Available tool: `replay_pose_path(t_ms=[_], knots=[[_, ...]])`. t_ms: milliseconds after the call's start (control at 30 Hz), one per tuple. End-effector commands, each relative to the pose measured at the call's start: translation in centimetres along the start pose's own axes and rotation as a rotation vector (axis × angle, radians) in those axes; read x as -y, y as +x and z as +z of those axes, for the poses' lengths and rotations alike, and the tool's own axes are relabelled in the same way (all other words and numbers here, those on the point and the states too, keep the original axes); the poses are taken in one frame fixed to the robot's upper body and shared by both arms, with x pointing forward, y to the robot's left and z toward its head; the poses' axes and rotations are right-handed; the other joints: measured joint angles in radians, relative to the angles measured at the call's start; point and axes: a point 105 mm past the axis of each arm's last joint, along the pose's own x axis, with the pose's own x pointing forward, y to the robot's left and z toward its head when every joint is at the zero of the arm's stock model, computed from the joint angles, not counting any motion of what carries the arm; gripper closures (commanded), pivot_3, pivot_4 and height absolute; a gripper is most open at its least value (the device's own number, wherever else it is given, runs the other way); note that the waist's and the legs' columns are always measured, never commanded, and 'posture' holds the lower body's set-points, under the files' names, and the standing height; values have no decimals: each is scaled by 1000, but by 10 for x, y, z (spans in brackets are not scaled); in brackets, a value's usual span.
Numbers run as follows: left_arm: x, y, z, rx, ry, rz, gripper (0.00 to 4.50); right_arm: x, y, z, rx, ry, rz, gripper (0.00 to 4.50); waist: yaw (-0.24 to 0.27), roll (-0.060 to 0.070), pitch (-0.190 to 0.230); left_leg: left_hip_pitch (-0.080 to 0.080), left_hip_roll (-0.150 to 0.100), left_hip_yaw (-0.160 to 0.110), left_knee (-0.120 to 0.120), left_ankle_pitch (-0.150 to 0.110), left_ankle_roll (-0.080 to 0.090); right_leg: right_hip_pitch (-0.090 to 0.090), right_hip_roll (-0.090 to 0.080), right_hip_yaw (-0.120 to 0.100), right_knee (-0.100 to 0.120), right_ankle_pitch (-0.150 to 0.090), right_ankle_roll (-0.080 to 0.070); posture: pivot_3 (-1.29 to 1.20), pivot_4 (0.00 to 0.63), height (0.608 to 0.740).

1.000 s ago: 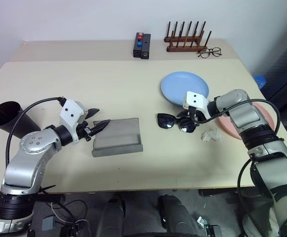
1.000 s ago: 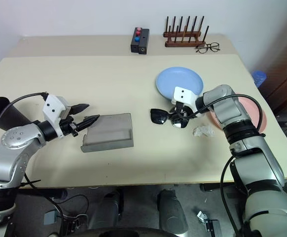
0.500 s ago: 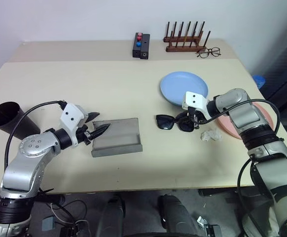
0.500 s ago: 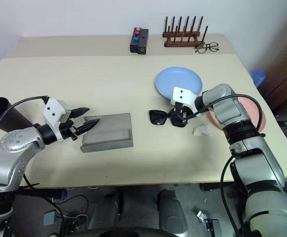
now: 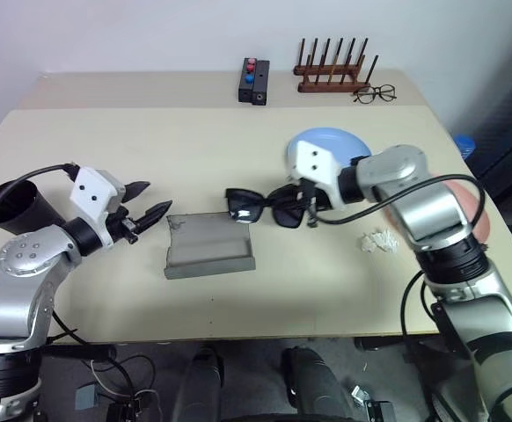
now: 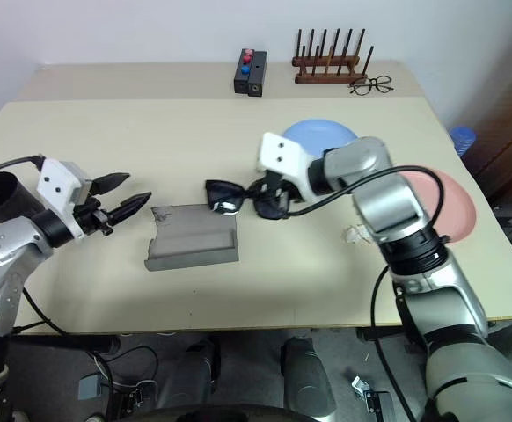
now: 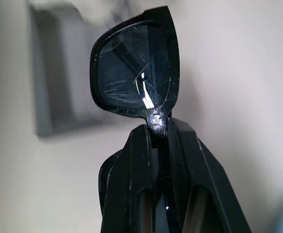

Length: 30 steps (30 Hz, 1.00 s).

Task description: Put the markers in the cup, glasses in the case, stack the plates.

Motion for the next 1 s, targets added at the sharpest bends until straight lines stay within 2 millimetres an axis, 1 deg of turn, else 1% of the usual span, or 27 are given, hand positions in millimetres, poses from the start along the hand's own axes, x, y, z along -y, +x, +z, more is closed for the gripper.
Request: replay_pose_path(t_ms=[33,133,233,367,600,667,767,833,1000], knots=[[-7,-2,14,42,54,11,1685,-19,18,21,21,-91,13,4477,-1,0,0,0,0,0,0,0,0,0,0,0,0,0,0,0,150,738],[-6,0,16,48,56,-5,1685,-26,33,21,1,-121,8,4477,-1,0,0,0,0,0,0,0,0,0,0,0,0,0,0,0,150,738],[-4,0,16,44,48,-27,1685,-32,48,26,6,-123,23,4477,-1,0,0,-1,0,0,0,0,0,0,0,0,0,0,0,0,150,738],[1,2,13,35,48,-46,1685,-34,69,30,6,-120,25,4477,-3,0,0,-1,0,0,0,0,0,-1,0,0,0,0,0,0,150,738],[3,2,12,34,43,-47,1685,-37,88,33,15,-112,46,4477,-1,-1,0,-1,0,0,0,0,0,-2,0,0,1,0,0,0,150,738],[4,2,12,34,41,-46,1685,-36,90,28,6,-114,44,4477,-2,-1,0,-1,0,0,0,0,0,-2,0,0,1,0,0,0,150,738],[5,2,12,33,38,-44,1685,-36,90,17,-30,-143,39,4477,-1,-1,0,-1,0,0,0,0,0,-2,0,0,1,0,0,0,150,738],[6,2,11,32,36,-43,1685,-35,87,12,-42,-159,36,4477,-2,-1,0,-1,0,0,0,0,0,-2,0,0,1,0,0,0,150,738],[6,3,10,30,33,-46,1685,-34,75,10,-51,-171,27,4477,-2,-1,0,-1,0,0,0,0,0,-2,0,0,1,0,0,0,150,738]])
